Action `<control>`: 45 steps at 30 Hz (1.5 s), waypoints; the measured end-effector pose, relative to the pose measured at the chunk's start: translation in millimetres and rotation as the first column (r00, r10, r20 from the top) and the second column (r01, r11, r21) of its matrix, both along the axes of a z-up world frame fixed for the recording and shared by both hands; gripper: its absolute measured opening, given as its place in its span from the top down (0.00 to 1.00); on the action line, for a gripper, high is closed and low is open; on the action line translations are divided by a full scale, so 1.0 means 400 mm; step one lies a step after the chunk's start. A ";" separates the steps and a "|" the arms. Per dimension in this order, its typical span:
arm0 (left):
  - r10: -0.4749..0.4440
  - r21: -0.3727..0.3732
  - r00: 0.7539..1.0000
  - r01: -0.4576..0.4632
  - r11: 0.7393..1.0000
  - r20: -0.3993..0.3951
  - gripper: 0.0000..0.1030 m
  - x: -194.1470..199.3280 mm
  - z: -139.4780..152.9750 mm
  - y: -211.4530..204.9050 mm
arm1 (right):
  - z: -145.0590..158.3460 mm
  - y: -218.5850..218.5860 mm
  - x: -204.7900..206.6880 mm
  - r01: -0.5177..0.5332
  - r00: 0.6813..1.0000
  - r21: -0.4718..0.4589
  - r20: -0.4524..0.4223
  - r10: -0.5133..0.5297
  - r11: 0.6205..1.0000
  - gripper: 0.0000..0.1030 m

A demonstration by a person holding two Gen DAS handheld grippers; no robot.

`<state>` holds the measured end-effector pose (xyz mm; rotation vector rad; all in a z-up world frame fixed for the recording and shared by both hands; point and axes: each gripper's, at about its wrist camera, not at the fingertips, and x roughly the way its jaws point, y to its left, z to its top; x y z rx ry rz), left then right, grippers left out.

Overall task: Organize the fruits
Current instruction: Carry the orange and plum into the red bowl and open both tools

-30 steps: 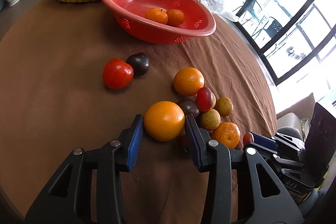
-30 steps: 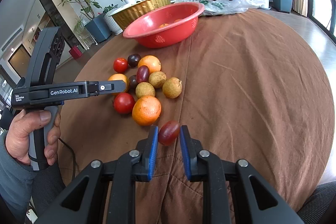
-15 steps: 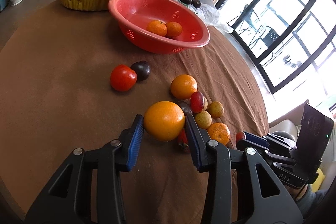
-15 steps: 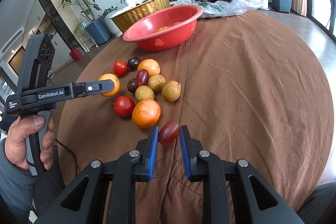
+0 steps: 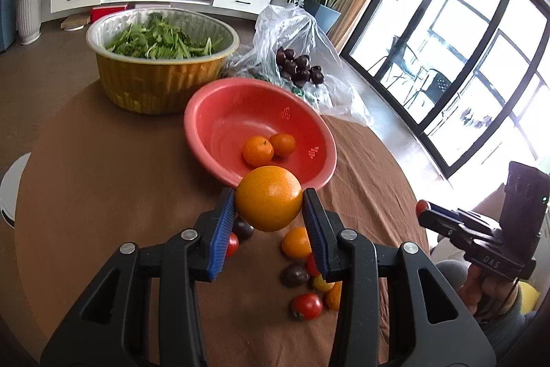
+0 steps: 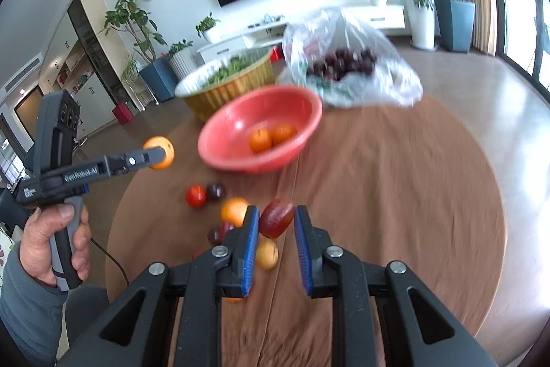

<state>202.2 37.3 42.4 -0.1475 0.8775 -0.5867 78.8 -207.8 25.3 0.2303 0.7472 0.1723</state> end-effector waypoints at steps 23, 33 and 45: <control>-0.091 0.289 0.994 0.104 0.952 -0.059 0.64 0.269 -0.161 -0.203 | -0.078 0.099 0.397 -0.165 0.977 -0.129 -0.157 0.144 0.978 0.78; -0.116 0.363 0.993 0.120 0.924 -0.032 0.63 0.265 -0.181 -0.224 | -0.139 0.111 0.429 -0.207 0.962 -0.182 -0.219 0.166 0.961 0.78; -0.154 0.403 0.988 0.153 0.902 -0.031 0.57 0.259 -0.185 -0.244 | -0.150 0.125 0.439 -0.228 0.960 -0.234 -0.216 0.178 0.945 0.77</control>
